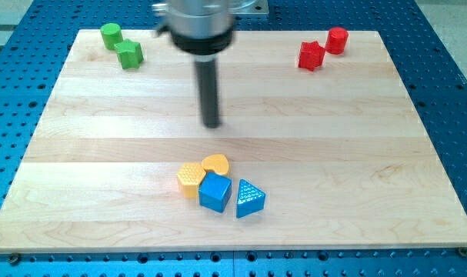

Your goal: Place your arm at the bottom right of the red circle

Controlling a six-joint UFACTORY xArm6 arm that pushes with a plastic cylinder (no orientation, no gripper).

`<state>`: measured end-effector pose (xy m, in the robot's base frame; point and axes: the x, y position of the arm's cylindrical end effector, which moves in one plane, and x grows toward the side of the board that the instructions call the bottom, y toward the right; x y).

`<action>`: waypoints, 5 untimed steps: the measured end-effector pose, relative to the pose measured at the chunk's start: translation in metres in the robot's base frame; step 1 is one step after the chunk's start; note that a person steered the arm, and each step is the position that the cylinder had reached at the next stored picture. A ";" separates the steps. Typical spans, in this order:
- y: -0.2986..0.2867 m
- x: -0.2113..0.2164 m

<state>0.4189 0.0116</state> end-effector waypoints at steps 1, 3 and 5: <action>0.107 -0.025; 0.206 -0.103; 0.222 -0.201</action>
